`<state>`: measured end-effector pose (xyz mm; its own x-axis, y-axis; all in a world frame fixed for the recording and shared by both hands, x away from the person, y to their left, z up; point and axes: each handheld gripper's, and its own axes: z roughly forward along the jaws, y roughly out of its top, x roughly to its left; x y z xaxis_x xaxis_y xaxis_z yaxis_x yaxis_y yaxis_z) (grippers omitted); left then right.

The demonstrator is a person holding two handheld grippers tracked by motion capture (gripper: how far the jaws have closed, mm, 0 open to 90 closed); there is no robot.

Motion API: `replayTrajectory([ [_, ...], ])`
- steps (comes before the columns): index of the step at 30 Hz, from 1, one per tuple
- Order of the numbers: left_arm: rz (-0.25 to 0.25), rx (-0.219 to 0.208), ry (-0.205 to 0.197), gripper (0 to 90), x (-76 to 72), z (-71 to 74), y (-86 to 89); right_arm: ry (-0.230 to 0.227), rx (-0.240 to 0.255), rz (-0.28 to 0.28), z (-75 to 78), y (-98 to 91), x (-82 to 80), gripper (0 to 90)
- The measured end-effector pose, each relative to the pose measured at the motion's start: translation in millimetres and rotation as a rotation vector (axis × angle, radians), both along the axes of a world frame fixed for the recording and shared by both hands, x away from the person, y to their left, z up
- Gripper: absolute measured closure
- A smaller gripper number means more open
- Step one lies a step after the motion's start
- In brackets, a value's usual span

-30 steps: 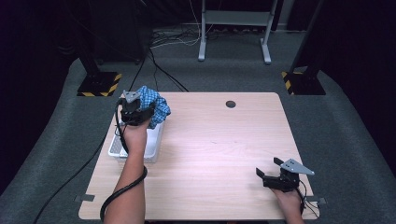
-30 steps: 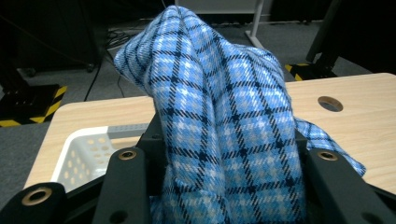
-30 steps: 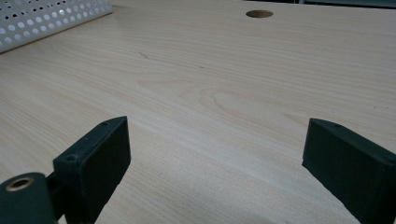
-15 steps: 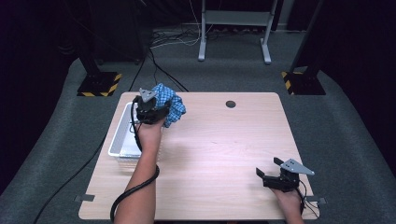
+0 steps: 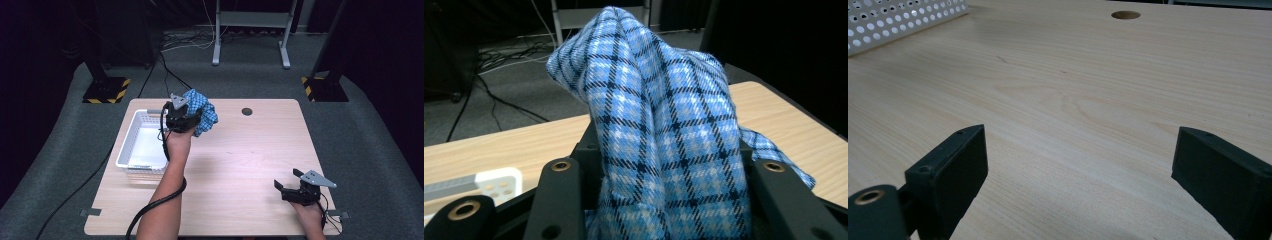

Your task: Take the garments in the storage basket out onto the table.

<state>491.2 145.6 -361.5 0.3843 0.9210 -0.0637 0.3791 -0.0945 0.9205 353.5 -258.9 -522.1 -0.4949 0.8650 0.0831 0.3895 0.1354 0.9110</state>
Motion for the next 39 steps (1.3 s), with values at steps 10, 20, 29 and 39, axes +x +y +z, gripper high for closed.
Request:
replayTrajectory([
  [10,-0.044,-0.003,0.001,52.4,1.9,-6.8,-22.2,-0.001,0.0,0.0,0.0,0.0,-0.1,6.6],
  [20,-0.043,0.009,-0.004,52.4,4.2,-15.0,-28.6,0.0,0.001,-0.001,0.0,-0.1,0.0,6.6],
  [29,-0.034,0.008,0.024,52.3,7.9,-36.3,-30.6,0.0,0.001,-0.001,0.0,-0.2,-0.1,6.6],
  [39,-0.033,0.019,0.051,52.3,10.8,-61.8,-34.0,0.0,0.001,0.0,0.0,-0.1,-0.1,6.6],
])
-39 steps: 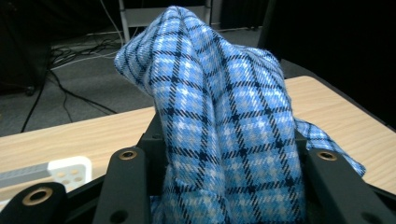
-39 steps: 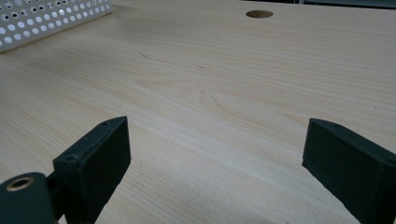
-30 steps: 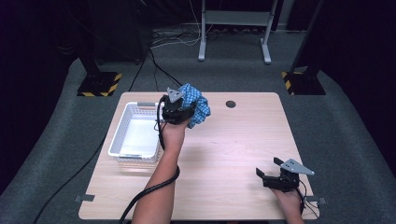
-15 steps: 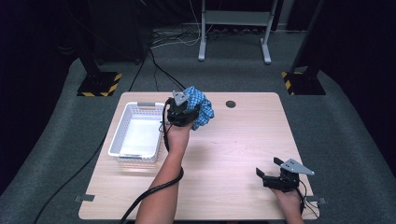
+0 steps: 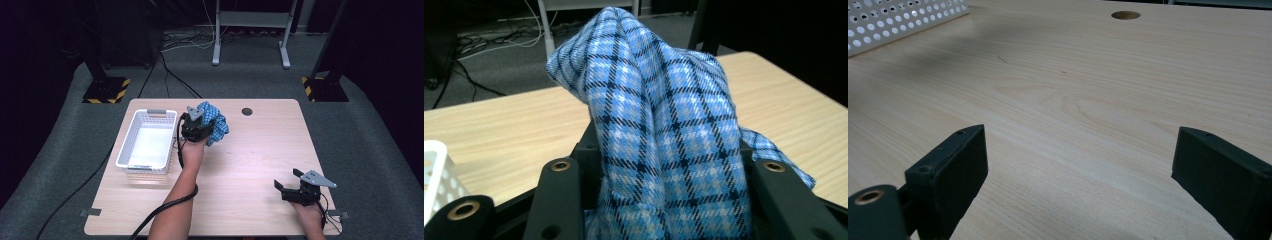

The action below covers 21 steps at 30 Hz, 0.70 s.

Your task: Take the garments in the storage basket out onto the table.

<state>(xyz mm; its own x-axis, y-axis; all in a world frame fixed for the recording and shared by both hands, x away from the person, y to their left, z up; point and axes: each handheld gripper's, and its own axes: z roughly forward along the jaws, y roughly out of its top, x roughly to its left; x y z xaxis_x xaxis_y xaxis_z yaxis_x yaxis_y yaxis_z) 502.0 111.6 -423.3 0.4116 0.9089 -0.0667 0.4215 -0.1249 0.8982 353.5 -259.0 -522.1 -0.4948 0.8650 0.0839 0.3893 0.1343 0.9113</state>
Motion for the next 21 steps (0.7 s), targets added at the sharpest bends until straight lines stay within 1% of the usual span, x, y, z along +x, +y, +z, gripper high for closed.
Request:
replayTrajectory([
  [4,-0.007,0.009,0.018,52.3,1.7,-10.9,-4.2,0.0,0.0,0.0,0.0,0.0,0.0,6.7],
  [10,-0.006,0.02,0.026,52.3,2.6,-24.1,-7.4,-0.001,0.001,0.001,0.0,0.0,0.0,6.6],
  [13,-0.004,0.014,0.03,52.3,2.6,-30.3,-7.9,-0.002,0.001,0.002,0.0,0.0,-0.1,6.6],
  [21,-0.013,0.02,0.043,52.3,1.5,-44.2,-12.6,-0.003,0.003,0.003,0.0,-0.1,-0.2,6.7],
])
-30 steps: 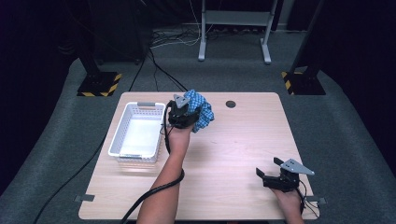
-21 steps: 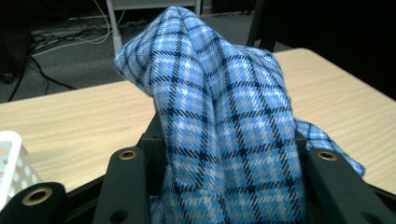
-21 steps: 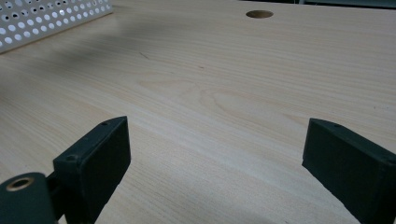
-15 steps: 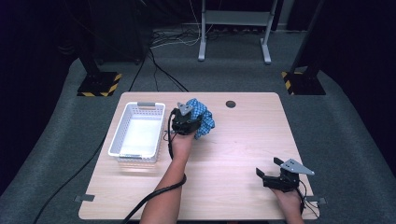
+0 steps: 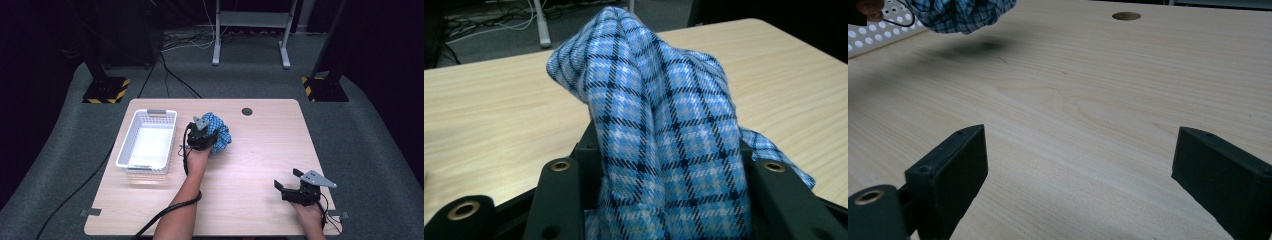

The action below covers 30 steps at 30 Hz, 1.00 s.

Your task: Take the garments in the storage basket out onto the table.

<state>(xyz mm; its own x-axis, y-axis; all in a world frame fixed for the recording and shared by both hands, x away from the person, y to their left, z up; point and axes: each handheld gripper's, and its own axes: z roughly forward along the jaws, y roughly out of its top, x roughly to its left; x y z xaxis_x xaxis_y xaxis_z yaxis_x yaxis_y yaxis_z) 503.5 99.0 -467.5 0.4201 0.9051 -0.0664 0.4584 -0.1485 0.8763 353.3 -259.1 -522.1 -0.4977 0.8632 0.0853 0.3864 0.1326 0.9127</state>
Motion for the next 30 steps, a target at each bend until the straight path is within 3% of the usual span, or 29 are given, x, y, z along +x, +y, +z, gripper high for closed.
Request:
replayTrajectory([
  [18,0.0,0.01,0.044,52.2,-0.1,-23.5,-2.6,-0.002,0.001,0.002,0.0,-0.1,-0.1,6.6],
  [30,0.002,0.011,0.025,52.0,-2.1,-31.0,-4.1,-0.002,0.001,0.002,0.0,-0.1,-0.1,6.6],
])
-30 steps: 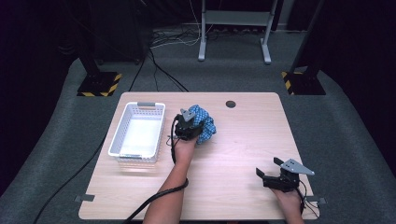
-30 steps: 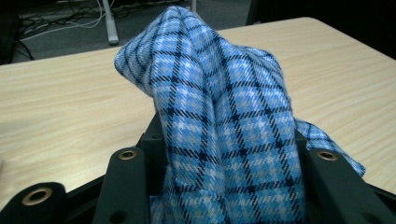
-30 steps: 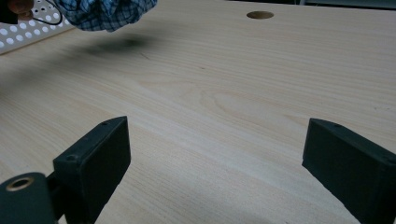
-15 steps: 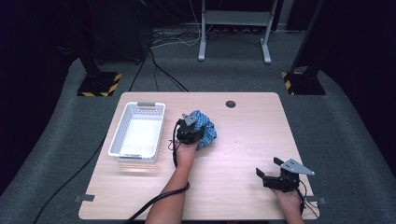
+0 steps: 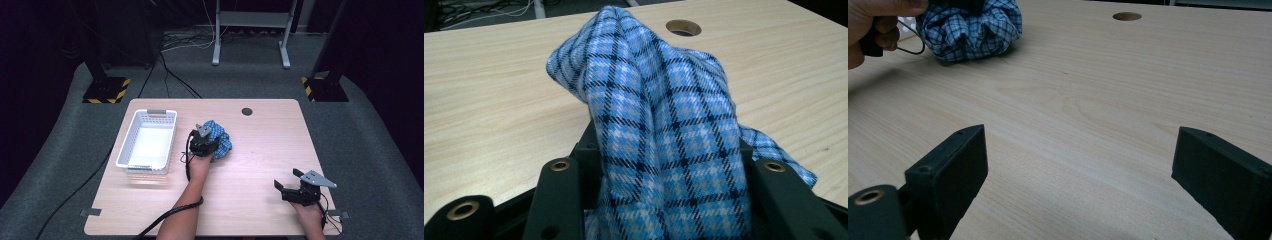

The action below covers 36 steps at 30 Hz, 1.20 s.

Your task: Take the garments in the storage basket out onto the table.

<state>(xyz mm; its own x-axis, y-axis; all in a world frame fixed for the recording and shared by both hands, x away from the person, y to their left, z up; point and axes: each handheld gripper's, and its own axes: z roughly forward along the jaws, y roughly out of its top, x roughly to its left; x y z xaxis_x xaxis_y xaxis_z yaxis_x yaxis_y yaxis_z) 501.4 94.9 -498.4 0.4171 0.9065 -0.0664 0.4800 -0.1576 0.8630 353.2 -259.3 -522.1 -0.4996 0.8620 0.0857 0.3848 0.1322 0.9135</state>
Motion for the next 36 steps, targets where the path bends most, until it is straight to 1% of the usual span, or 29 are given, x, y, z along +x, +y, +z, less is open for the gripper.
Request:
replayTrajectory([
  [5,-0.004,0.0,0.0,51.0,-0.1,-1.7,1.1,0.0,0.0,-0.001,0.0,0.0,0.1,6.6],
  [11,-0.008,-0.011,0.005,47.5,-0.4,-2.0,3.1,0.001,0.0,-0.001,0.0,0.0,0.0,6.6],
  [31,-0.021,0.008,0.005,46.5,-1.0,-0.4,3.8,-0.001,0.001,-0.001,0.0,-0.1,0.0,6.6],
  [33,-0.023,0.01,0.005,45.8,-1.1,-0.2,4.3,-0.001,0.001,-0.001,0.0,-0.1,0.0,6.6],
  [36,-0.02,0.008,0.007,42.2,-1.4,0.3,5.6,-0.001,0.001,-0.001,0.0,-0.1,0.0,6.6],
])
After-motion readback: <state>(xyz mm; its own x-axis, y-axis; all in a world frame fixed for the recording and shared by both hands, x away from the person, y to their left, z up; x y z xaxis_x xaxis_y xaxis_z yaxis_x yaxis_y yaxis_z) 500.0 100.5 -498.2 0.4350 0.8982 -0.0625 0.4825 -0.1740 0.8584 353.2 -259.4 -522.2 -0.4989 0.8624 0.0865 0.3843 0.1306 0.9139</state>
